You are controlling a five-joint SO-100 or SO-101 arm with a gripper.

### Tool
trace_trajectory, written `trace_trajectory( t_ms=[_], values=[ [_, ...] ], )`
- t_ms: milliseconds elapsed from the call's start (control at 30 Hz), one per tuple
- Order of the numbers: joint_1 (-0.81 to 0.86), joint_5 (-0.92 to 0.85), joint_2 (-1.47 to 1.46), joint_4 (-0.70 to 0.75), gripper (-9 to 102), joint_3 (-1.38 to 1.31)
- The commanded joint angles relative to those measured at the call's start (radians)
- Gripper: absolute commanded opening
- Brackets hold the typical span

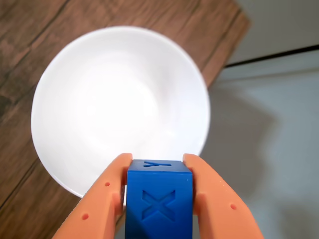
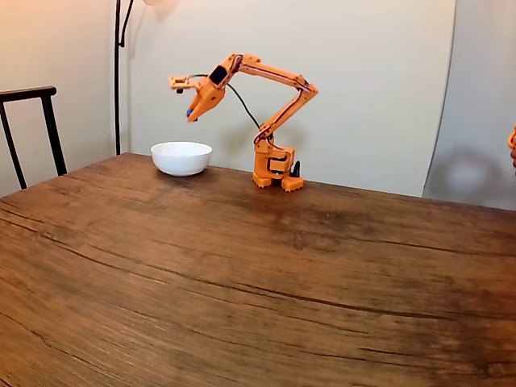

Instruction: Grasp the cube and drop it in the bowl

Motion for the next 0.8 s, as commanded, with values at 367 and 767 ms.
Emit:
trace_trajectory(
  t_ms=[367,767],
  values=[
    [-0.011,0.005,-0.101,-0.005,21,-0.028],
    [-0.132,-0.008,-0.048,0.115,18,-0.126]
  ],
)
